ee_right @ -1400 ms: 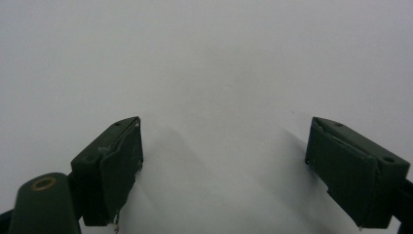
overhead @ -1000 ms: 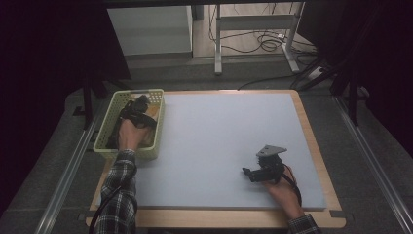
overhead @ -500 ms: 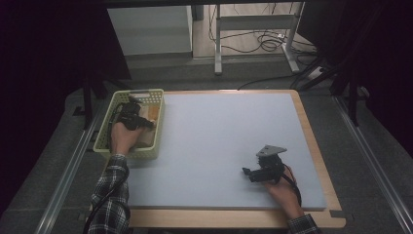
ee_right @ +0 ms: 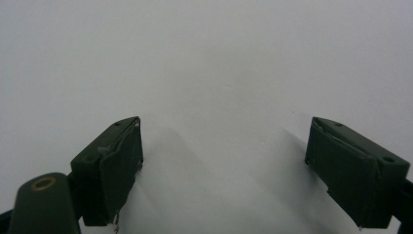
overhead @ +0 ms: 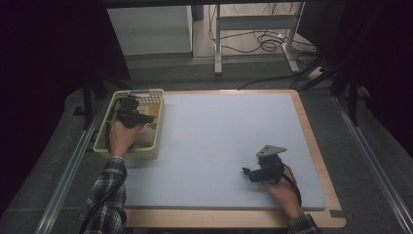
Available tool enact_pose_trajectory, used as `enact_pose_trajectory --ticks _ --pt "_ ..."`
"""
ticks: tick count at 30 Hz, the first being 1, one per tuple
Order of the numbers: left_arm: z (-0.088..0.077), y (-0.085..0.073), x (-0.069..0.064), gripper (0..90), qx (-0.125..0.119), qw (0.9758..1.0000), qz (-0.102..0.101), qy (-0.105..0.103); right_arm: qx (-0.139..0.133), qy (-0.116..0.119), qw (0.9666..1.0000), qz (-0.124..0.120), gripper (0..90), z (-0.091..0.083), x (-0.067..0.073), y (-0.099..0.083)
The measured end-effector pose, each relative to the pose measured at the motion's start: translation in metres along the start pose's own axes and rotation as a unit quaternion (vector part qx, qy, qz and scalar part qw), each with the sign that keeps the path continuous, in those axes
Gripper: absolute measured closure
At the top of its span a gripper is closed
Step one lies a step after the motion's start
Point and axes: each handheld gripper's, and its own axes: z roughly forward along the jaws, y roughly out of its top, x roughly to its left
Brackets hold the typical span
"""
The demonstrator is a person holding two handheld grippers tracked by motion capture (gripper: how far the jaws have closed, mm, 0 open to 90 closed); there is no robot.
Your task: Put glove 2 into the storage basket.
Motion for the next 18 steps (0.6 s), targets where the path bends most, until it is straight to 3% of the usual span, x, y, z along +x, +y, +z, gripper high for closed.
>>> enact_pose_trajectory --ticks 2,5,8,10,11,12,13,14,18 --pt "-0.008 -0.003 -0.007 9.0 -0.025 0.9995 0.012 -0.017 0.001 0.000 1.0000 -0.001 13.4 0.000 0.000 0.000" --pt "-0.014 -0.007 -0.015 6.1 -0.035 0.9986 0.020 -0.034 0.001 0.000 1.0000 -0.001 13.5 0.000 0.000 0.000" --pt "-0.020 -0.014 -0.030 3.4 -0.048 0.9962 0.044 -0.057 0.001 -0.001 1.0000 -0.001 13.4 0.000 0.000 0.000" --pt "-0.025 -0.021 -0.045 2.2 -0.057 0.9931 0.066 -0.078 0.001 -0.001 1.0000 -0.001 13.4 0.000 0.000 0.000" --pt "-0.029 -0.032 -0.064 1.4 -0.069 0.9882 0.093 -0.100 0.002 -0.001 1.0000 0.000 13.4 0.000 0.000 0.000" --pt "-0.029 -0.032 -0.064 1.1 -0.069 0.9882 0.093 -0.100 0.002 -0.001 1.0000 0.000 13.4 0.000 0.000 0.000" --pt "-0.030 -0.037 -0.073 1.1 -0.075 0.9858 0.103 -0.110 0.002 -0.001 1.0000 -0.001 13.4 0.000 0.000 0.000" --pt "-0.031 -0.046 -0.086 1.0 -0.082 0.9815 0.121 -0.123 0.002 -0.001 1.0000 0.000 13.4 0.000 0.000 0.000" --pt "-0.026 -0.068 -0.113 0.1 -0.089 0.9725 0.160 -0.144 0.003 -0.002 1.0000 -0.001 13.3 0.000 0.000 0.000"
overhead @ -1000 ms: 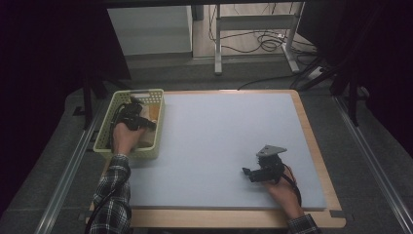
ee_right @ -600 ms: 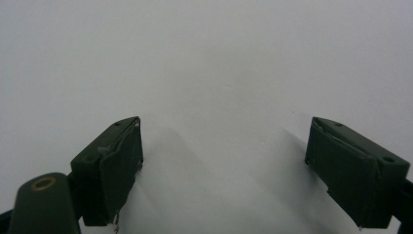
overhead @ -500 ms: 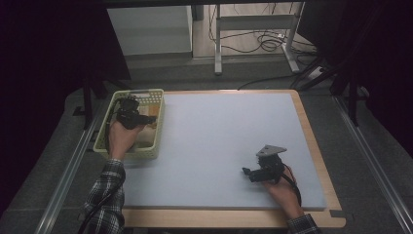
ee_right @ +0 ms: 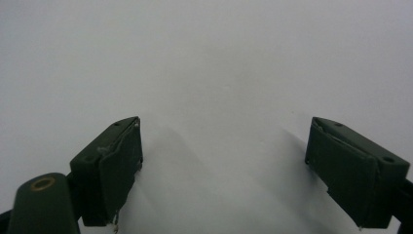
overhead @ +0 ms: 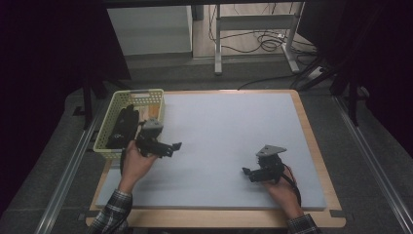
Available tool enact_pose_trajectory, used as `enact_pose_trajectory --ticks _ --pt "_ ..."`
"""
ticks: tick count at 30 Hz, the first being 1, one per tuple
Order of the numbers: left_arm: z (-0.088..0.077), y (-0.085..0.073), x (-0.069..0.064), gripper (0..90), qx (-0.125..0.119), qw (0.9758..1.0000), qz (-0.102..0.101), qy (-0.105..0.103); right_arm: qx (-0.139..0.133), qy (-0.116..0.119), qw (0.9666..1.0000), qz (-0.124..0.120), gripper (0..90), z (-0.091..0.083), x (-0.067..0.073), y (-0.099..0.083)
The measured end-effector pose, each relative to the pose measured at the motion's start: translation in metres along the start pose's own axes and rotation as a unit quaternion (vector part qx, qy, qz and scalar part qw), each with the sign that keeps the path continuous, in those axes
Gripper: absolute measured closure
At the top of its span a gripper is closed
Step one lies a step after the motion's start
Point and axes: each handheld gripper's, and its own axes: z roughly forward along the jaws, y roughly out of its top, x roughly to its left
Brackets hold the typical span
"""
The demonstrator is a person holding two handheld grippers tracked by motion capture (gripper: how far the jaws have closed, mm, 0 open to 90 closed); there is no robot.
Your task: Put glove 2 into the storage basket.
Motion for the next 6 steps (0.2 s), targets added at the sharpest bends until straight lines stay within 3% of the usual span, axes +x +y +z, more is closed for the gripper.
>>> enact_pose_trajectory --ticks 3,6 --pt "0.010 -0.011 -0.017 0.0 0.005 0.9998 0.018 -0.011 0.000 0.000 1.0000 0.000 13.3 0.000 0.000 0.000" --pt "0.018 -0.016 -0.023 0.0 0.014 0.9996 0.021 -0.012 -0.001 -0.002 1.0000 0.001 13.1 0.000 0.001 0.000"
